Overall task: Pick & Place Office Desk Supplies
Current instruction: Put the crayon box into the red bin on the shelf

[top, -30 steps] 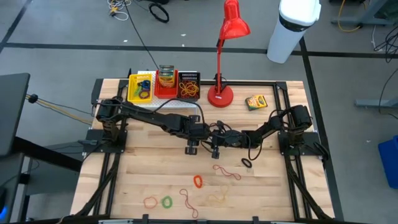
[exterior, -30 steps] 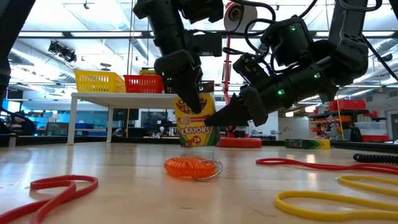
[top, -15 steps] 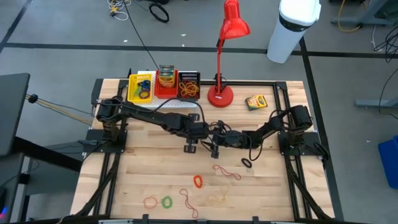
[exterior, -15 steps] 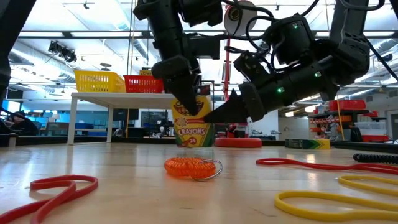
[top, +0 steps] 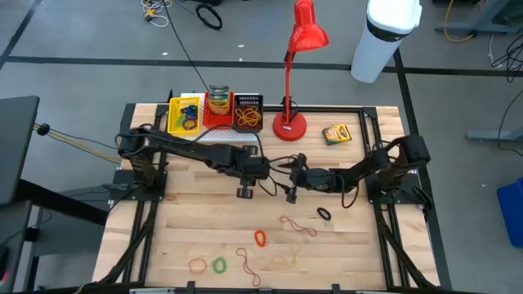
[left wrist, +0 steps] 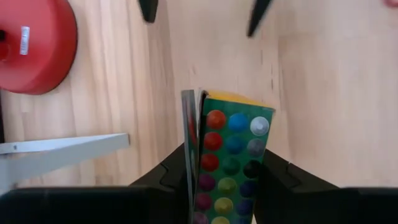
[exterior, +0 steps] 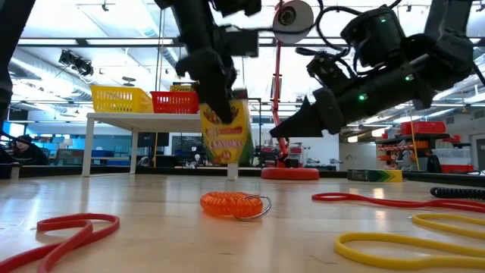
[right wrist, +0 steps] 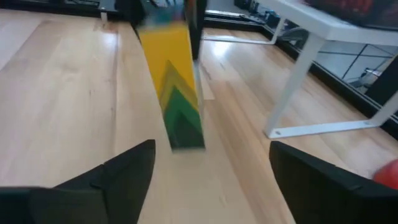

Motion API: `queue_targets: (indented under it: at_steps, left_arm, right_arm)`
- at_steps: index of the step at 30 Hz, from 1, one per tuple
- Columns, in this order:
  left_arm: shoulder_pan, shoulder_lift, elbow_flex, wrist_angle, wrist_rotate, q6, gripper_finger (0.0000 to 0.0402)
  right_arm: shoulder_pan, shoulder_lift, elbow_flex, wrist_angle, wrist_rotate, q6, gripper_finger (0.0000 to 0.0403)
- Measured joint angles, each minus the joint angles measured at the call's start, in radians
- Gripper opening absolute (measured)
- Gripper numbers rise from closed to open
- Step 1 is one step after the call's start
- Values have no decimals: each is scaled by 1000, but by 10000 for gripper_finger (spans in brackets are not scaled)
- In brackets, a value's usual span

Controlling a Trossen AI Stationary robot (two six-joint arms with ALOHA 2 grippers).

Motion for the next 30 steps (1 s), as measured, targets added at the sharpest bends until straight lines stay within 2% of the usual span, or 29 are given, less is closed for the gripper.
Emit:
queue_targets:
  at_steps: [5,12,19,23,26,30]
  left_arm:
    - [0,-92,0,-67,38,-33,121]
    - [0,-262,3,-207,34,-103,120]
    - [4,-345,167,-457,-41,-95,120]
    - [69,-348,286,-595,-65,-31,120]
    - [175,-358,319,-622,-16,70,120]
    - [355,-362,324,-625,65,227,120]
  right_arm:
    - [0,-47,-45,-6,2,7,261]
    - [0,-52,-49,-50,0,0,132]
    - [-1,-52,-49,-61,-42,0,12]
    - [-1,-52,-49,-59,-52,15,21]
    - [-1,-52,-49,-59,-52,24,41]
    - [-1,-52,-49,-59,-51,26,48]
